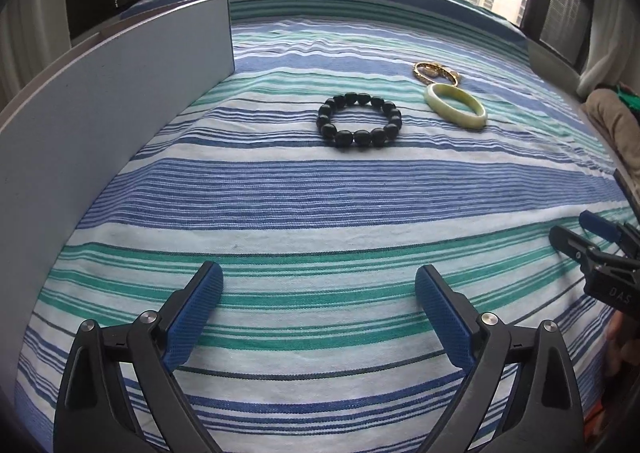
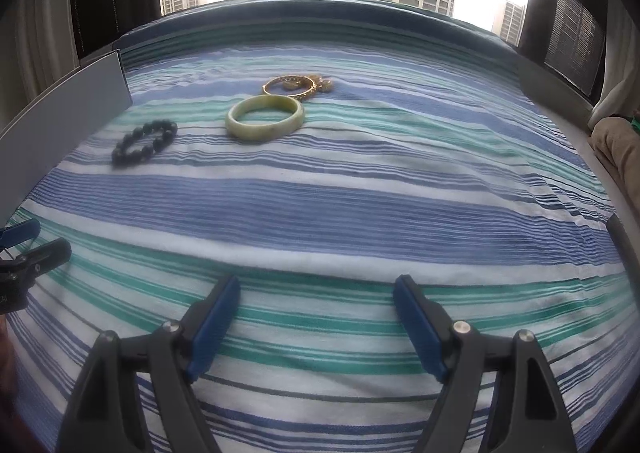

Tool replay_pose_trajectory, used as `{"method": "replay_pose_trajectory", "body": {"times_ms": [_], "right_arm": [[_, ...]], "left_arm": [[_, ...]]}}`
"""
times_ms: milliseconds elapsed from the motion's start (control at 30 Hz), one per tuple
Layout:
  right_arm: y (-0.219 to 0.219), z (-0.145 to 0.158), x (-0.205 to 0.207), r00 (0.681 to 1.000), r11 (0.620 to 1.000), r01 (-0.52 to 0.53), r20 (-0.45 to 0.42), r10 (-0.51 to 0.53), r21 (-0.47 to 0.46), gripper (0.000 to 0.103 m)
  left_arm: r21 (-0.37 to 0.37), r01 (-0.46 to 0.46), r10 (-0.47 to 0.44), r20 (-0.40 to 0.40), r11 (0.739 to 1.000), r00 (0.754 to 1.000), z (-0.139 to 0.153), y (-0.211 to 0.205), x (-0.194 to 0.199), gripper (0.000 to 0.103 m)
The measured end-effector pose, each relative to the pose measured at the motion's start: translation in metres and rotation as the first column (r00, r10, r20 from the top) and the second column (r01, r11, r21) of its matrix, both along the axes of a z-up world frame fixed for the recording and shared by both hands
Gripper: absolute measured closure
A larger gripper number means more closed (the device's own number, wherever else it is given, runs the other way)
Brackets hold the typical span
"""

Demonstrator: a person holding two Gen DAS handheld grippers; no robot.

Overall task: Organize jewelry
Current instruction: 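Move both tools back over the remaining jewelry on the bedspread, then grasp the black bead bracelet with the left tool while the right tool grasps the jade bangle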

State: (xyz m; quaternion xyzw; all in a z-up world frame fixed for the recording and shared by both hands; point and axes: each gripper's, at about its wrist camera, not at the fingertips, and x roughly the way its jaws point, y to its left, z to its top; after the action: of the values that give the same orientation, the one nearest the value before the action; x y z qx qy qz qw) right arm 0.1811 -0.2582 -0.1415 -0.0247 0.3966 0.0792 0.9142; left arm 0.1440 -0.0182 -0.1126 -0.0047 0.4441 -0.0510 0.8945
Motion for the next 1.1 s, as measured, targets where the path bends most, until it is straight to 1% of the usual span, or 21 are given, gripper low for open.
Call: {"method": "replay_pose_trajectory", "body": {"times_ms": [100,300,333,400,433,467,500,567,633,667,700,767,800,833,867,933,967,1000,1033,1067,1100], "right_arm": [[0.002,0.0,0.0,1.0,1.0,0.0,0.001,0.0,-0.009,0.022],[0.001,0.0,0.0,1.0,1.0,0.0,-0.001,0.0,-0.004,0.022],[0.001,0.0,0.0,1.0,1.0,0.0,-0.001,0.0,-0.004,0.022],[0.001,0.0,0.0,1.0,1.0,0.0,-0.001,0.0,-0.004,0.021],[0.001,0.0,0.0,1.0,1.0,0.0,-0.001,0.0,-0.003,0.021],[0.001,0.0,0.0,1.0,1.0,-0.001,-0.001,0.001,-0.002,0.021],[0.001,0.0,0.0,1.0,1.0,-0.001,-0.001,0.001,-0.002,0.021],[0.001,0.0,-0.001,1.0,1.0,-0.001,-0.001,0.001,-0.003,0.021],[0.001,0.0,0.0,1.0,1.0,-0.001,-0.002,0.001,-0.002,0.021],[0.001,0.0,-0.001,1.0,1.0,-0.001,-0.002,0.001,-0.002,0.021],[0.001,0.0,0.0,1.0,1.0,-0.001,-0.002,0.001,-0.002,0.021],[0.001,0.0,0.0,1.0,1.0,-0.001,-0.002,0.001,-0.002,0.021],[0.001,0.0,-0.001,1.0,1.0,-0.001,-0.002,0.001,-0.002,0.021],[0.001,0.0,0.0,1.0,1.0,-0.001,-0.002,0.001,-0.002,0.021],[0.001,0.0,-0.001,1.0,1.0,-0.001,-0.002,0.001,-0.002,0.021],[0.001,0.0,-0.001,1.0,1.0,-0.001,-0.002,0.001,-0.002,0.021],[0.001,0.0,-0.001,1.0,1.0,-0.001,-0.002,0.001,-0.002,0.021],[0.001,0.0,0.0,1.0,1.0,-0.001,-0.002,0.001,-0.002,0.021],[0.001,0.0,0.0,1.0,1.0,-0.001,-0.002,0.001,-0.002,0.021],[0.001,0.0,-0.001,1.0,1.0,-0.001,-0.003,0.001,-0.002,0.021],[0.001,0.0,0.0,1.0,1.0,-0.001,-0.003,0.001,-0.002,0.021]], "left_arm": [[0.036,0.014,-0.013,-0.01,0.999,1.0,-0.002,-0.005,0.001,0.003],[0.038,0.026,-0.026,-0.016,0.999,1.0,-0.002,-0.004,0.001,0.001],[0.043,0.034,-0.032,-0.031,0.998,0.999,-0.002,-0.003,0.0,0.001],[0.051,0.041,-0.036,-0.101,0.998,0.994,0.003,0.001,-0.001,0.002],[0.04,0.06,-0.054,-0.137,0.997,0.989,0.008,0.003,-0.002,0.003],[0.024,0.078,-0.073,-0.161,0.997,0.984,0.016,0.004,-0.002,0.004],[0.008,0.097,-0.095,-0.16,0.995,0.983,0.031,0.005,-0.002,0.004],[0.0,0.135,-0.135,-0.096,0.991,0.986,0.065,0.002,-0.001,0.004],[0.022,0.175,-0.175,-0.017,0.984,0.984,0.096,-0.007,0.005,0.003],[0.03,0.212,-0.213,0.007,0.977,0.977,0.106,-0.014,0.011,0.003],[0.038,0.263,-0.263,0.006,0.964,0.965,0.109,-0.024,0.019,0.002],[0.079,0.389,-0.385,-0.057,0.918,0.921,0.098,-0.048,0.039,0.002],[0.107,0.429,-0.421,-0.083,0.897,0.903,0.087,-0.059,0.049,0.002],[0.134,0.441,-0.431,-0.096,0.887,0.897,0.077,-0.068,0.06,0.004],[0.154,0.439,-0.427,-0.103,0.885,0.898,0.067,-0.073,0.071,0.007],[0.167,0.431,-0.415,-0.122,0.887,0.902,0.051,-0.078,0.092,0.024],[0.161,0.43,-0.412,-0.133,0.888,0.901,0.043,-0.08,0.102,0.027],[0.157,0.426,-0.407,-0.141,0.891,0.903,0.036,-0.08,0.111,0.034],[0.156,0.418,-0.398,-0.145,0.895,0.906,0.029,-0.08,0.117,0.044],[0.16,0.409,-0.387,-0.152,0.898,0.909,0.023,-0.079,0.122,0.049],[0.158,0.404,-0.379,-0.164,0.901,0.911,0.017,-0.077,0.125,0.062]]}}
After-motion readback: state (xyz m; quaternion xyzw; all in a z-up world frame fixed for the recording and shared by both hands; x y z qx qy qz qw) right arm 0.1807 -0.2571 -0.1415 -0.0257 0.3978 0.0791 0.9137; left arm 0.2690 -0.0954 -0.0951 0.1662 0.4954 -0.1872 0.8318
